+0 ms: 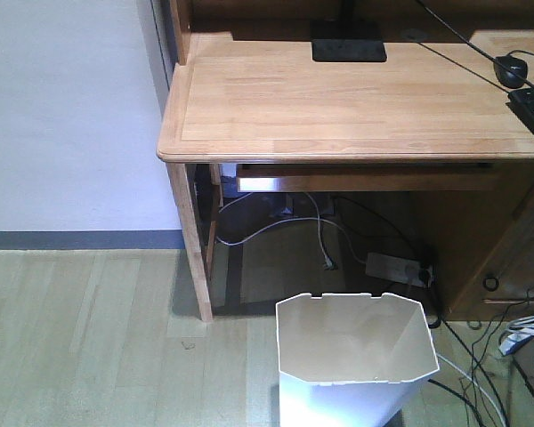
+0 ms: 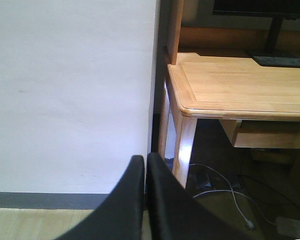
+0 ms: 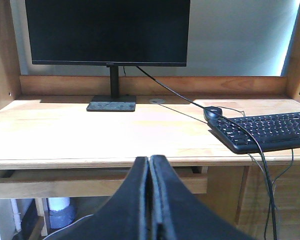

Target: Move trash bin to bedside with robot

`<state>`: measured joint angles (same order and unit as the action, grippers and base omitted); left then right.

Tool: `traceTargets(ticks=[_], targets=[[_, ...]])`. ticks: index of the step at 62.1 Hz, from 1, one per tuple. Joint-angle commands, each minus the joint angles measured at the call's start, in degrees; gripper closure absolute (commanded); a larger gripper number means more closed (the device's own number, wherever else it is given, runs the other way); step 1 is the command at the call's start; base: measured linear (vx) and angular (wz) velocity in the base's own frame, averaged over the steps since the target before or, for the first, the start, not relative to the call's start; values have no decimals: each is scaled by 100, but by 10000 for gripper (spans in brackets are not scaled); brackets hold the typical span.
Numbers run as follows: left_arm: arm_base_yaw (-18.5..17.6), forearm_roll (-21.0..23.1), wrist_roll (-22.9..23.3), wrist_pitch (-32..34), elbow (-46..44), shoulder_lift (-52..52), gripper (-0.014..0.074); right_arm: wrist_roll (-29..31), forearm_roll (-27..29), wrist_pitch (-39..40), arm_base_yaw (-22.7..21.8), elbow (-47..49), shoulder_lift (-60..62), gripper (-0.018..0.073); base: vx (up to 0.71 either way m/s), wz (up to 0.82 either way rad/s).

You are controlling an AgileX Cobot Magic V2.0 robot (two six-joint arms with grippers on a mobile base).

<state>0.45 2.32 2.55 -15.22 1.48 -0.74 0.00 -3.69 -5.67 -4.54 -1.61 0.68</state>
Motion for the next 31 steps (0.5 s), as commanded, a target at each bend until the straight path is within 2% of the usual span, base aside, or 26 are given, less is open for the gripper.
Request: traceTargets(ticks=[1, 19, 27, 31], targets=[[3, 23, 35, 398, 67, -78, 602, 0, -79, 439, 6, -32, 67, 568, 0, 0], [3, 23, 35, 398, 67, -78, 602, 39, -79, 535, 6, -33, 67, 568, 0, 0], [3, 23, 35, 398, 67, -78, 602, 0, -46, 872, 6, -26, 67, 568, 0, 0], [3, 23, 35, 398, 67, -78, 602, -226, 56, 1159, 6, -12, 67, 568, 0, 0]])
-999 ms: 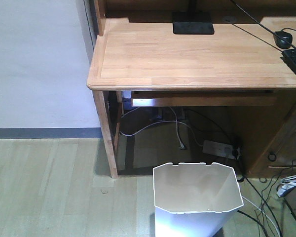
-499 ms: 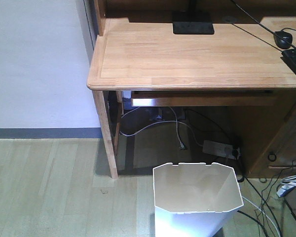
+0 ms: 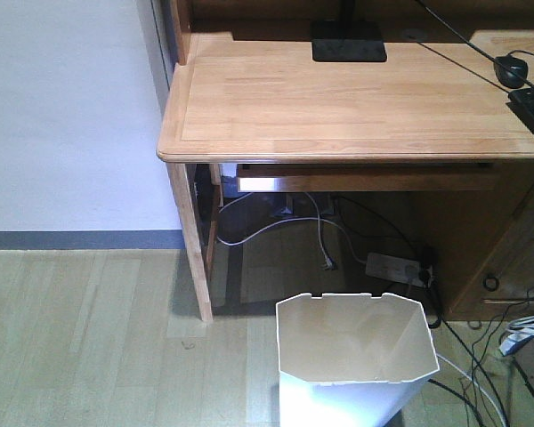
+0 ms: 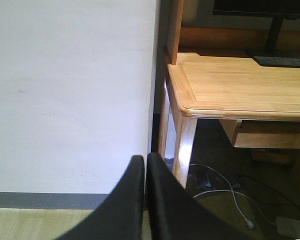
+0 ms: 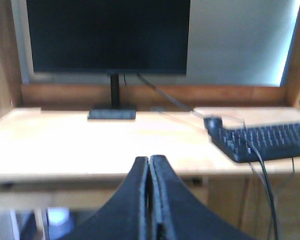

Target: Move trash bin to bedside with robot

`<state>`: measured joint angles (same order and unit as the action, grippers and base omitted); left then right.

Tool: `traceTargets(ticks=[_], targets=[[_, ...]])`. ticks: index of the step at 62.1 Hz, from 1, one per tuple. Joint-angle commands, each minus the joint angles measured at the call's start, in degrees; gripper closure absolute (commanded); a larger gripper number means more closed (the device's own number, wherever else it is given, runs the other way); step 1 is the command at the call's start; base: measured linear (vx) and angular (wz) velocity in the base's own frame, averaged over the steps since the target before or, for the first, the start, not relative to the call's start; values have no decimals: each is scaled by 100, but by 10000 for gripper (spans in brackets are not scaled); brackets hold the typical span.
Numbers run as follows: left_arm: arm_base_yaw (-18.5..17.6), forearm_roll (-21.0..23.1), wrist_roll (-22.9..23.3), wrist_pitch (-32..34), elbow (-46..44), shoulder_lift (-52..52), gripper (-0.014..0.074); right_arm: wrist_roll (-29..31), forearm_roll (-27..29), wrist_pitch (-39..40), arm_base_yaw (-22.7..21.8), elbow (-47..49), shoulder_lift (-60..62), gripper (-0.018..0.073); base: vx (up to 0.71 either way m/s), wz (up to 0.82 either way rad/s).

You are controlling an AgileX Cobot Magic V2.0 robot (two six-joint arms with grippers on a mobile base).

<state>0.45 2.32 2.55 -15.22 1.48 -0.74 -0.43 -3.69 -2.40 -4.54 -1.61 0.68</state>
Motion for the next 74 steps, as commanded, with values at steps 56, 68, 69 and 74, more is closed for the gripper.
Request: traceTargets(ticks=[56, 68, 69, 74], targets=[[3, 23, 35, 398, 67, -78, 602, -167, 136, -713, 6, 2029, -1771, 565, 0, 0], [3, 23, 35, 398, 67, -78, 602, -162, 136, -640, 6, 2029, -1771, 525, 0, 0], [3, 23, 35, 398, 67, -78, 602, -162, 136, -645, 6, 2029, -1771, 519, 0, 0], [3, 23, 35, 398, 67, -78, 602, -162, 136, -645, 6, 2029, -1771, 466, 0, 0]])
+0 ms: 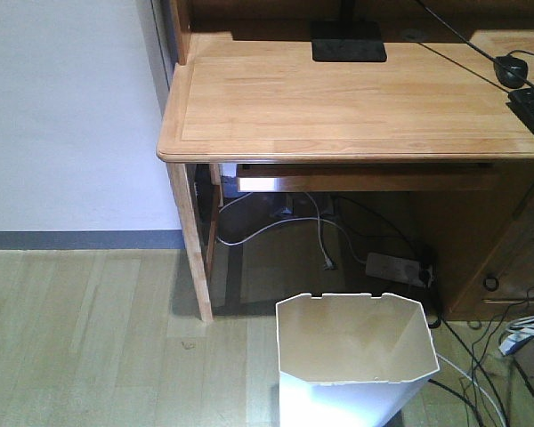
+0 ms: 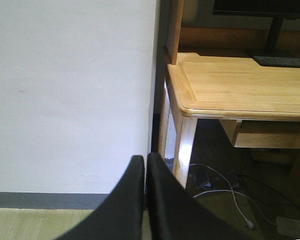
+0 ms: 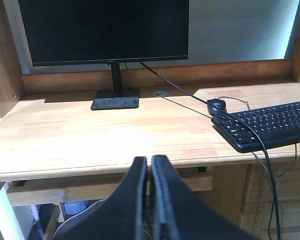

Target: Move trash bin to bedside with robot

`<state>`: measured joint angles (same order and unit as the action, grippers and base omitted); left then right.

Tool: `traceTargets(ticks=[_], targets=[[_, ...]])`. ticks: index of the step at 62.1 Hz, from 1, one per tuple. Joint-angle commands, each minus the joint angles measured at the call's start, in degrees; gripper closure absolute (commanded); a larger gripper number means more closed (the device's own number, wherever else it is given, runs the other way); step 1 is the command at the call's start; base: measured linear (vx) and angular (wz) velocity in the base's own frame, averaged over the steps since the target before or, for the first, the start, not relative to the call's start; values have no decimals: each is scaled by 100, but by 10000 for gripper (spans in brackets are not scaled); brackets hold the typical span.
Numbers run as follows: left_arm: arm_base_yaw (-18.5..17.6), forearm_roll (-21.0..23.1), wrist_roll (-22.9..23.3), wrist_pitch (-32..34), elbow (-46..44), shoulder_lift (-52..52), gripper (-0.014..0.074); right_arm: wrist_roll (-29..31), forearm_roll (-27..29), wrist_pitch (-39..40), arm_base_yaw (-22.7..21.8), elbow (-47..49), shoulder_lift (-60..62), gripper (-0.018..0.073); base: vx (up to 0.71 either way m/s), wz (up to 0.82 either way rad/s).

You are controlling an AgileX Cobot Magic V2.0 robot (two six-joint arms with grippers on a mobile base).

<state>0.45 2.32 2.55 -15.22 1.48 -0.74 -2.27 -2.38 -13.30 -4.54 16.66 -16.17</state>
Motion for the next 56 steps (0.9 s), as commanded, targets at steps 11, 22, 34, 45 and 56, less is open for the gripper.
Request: traceTargets(ticks=[11, 22, 34, 45, 56], targets=[[3, 23, 35, 398, 67, -78, 602, 22, 5, 445, 6, 201, -86, 305, 0, 0], [3, 23, 35, 398, 67, -78, 602, 22, 5, 430, 6, 201, -86, 129, 0, 0], [3, 23, 35, 398, 67, -78, 602, 22, -1, 472, 6, 201, -86, 73, 0, 0], [3, 23, 35, 398, 67, -78, 602, 2, 117, 540, 6, 201, -86, 73, 0, 0], [3, 23, 35, 398, 67, -78, 602, 72, 69, 315, 11, 392, -351, 73, 0, 0]])
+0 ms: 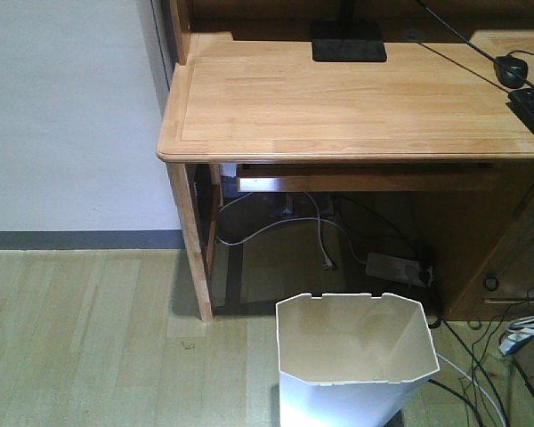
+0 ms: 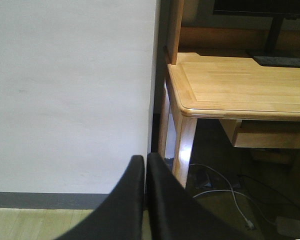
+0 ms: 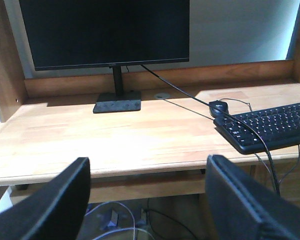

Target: Move trash bin to bedside with robot

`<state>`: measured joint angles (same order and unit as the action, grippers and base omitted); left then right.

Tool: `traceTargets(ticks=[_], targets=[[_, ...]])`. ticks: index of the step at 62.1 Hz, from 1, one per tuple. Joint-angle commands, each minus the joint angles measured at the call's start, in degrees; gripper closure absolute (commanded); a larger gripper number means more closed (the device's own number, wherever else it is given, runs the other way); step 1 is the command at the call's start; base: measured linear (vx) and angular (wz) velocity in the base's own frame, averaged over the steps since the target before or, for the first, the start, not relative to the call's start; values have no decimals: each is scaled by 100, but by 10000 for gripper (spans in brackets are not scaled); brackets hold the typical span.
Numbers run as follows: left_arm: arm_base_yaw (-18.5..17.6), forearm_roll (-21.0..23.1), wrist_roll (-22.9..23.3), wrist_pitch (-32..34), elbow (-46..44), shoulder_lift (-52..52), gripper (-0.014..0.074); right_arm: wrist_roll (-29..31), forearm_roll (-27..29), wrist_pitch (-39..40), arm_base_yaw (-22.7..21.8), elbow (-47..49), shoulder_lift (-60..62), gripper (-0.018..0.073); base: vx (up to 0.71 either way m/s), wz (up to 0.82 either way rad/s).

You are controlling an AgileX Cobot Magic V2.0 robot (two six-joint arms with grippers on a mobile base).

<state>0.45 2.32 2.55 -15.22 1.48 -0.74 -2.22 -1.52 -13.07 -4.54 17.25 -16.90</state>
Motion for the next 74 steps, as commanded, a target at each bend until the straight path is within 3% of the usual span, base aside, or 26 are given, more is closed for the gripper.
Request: traceTargets(ticks=[1, 17, 30, 41, 64, 74], targets=[[3, 23, 35, 398, 67, -78, 602, 66, -22, 217, 18, 373, -368, 73, 0, 0], [3, 23, 35, 398, 67, -78, 602, 85, -170, -637, 586, 1223, -1907, 73, 0, 0], [3, 23, 35, 398, 67, -78, 602, 60, 81, -1127, 587, 1751, -3269, 73, 0, 0], [3, 23, 35, 398, 67, -78, 602, 99, 320, -1020, 587, 1930, -4334, 73, 0, 0], [3, 23, 35, 398, 67, -78, 602, 1659, 1092, -1033, 571, 2427, -6617, 73, 0, 0], [3, 23, 35, 398, 67, -78, 602, 1983, 1164, -1001, 378, 2702, -7722, 84, 0, 0]])
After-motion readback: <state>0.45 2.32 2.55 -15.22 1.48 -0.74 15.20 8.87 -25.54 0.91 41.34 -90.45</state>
